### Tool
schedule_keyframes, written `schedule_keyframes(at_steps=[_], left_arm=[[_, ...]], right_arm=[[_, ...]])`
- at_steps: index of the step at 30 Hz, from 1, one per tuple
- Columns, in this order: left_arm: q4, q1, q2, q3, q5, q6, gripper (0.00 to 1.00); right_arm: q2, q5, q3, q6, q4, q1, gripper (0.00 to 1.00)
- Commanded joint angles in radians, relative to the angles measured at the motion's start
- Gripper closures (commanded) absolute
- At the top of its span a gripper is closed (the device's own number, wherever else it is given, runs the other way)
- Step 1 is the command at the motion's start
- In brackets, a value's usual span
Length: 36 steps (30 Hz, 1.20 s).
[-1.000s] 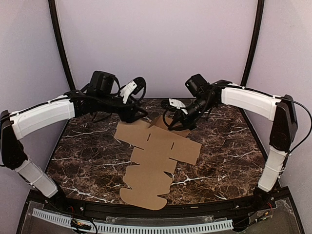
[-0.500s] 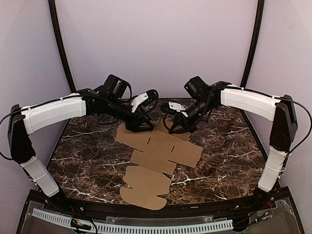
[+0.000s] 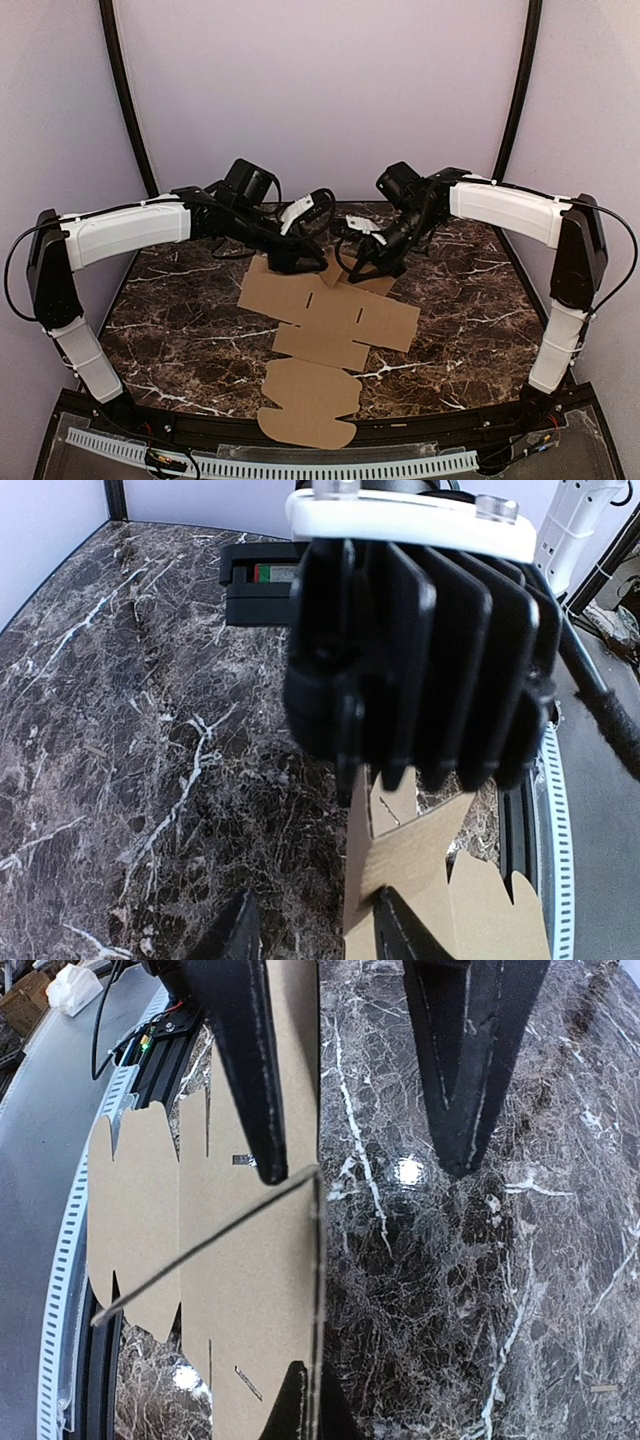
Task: Fold the paper box
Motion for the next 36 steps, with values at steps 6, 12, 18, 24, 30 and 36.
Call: schedule_keyframes(at_steps=[6, 12, 18, 24, 30, 36], left_arm=[[0.093, -0.015, 0.058, 0.047, 0.097, -0.049, 0.75], [0.109, -0.027, 0.069, 0.057, 0.107, -0.039, 0.69], [0.111, -0.027, 0.084, 0.067, 0.118, -0.038, 0.84], [0.103, -0.027, 0.088, 0.067, 0.130, -0.037, 0.99], [0.136, -0.021, 0.039, 0.020, 0.072, -0.027, 0.99], [0.201, -0.015, -0.011, -0.025, 0.049, -0.048, 0.99]], right_arm=[[0.018, -0.121, 0.060, 0.025, 0.020, 0.019, 1.00], [0.019, -0.137, 0.066, 0.032, 0.017, 0.014, 1.00], [0.016, -0.141, 0.058, 0.029, 0.018, 0.011, 1.00], [0.009, -0.160, 0.068, 0.041, 0.012, -0.012, 1.00], [-0.046, -0.203, 0.048, 0.022, -0.055, -0.097, 0.82], [-0.145, -0.316, -0.018, -0.003, -0.099, -0.265, 0.71]])
